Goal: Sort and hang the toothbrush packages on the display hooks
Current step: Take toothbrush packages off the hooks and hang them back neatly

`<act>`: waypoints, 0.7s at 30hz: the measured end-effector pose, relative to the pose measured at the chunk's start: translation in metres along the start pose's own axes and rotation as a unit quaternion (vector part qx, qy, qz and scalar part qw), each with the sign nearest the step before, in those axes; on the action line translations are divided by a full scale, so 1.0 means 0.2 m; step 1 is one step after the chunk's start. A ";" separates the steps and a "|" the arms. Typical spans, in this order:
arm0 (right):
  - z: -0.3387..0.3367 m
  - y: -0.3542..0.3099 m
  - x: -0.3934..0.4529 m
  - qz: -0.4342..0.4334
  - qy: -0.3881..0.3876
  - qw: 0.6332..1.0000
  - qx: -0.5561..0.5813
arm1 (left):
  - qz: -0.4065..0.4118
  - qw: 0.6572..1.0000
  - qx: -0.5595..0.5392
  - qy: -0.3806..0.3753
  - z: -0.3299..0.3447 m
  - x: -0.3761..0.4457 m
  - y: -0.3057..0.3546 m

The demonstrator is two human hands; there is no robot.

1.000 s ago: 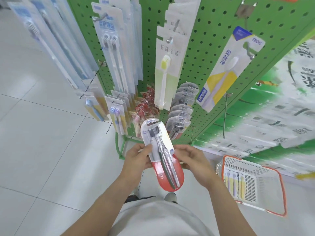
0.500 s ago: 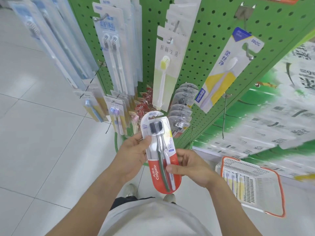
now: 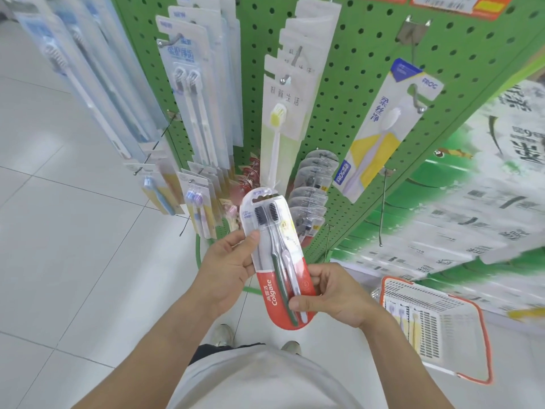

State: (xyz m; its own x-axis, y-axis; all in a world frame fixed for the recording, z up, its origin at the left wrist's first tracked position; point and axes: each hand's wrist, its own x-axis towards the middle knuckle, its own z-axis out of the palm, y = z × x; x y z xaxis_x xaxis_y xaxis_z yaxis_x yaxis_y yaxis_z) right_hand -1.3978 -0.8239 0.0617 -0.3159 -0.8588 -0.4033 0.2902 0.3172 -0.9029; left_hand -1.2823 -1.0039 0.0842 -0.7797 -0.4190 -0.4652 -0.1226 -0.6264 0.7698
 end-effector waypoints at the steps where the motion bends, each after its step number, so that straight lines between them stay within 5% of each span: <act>1: 0.00 0.00 0.00 -0.002 0.003 1.000 0.002 | -0.004 1.000 0.014 -0.004 0.00 0.00 0.00; 21: 0.01 0.00 -0.02 -0.024 0.057 0.998 0.027 | -0.015 0.987 0.159 0.007 0.01 -0.08 -0.05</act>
State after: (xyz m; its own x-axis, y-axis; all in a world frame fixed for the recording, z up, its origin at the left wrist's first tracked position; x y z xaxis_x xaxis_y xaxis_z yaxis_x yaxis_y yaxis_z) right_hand -1.3956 -0.8212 0.0625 -0.4306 -0.8200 -0.3771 0.3192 0.2524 -0.9134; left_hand -1.2699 -0.9903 0.0842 -0.7649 -0.4140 -0.4935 -0.3328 -0.4020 0.8530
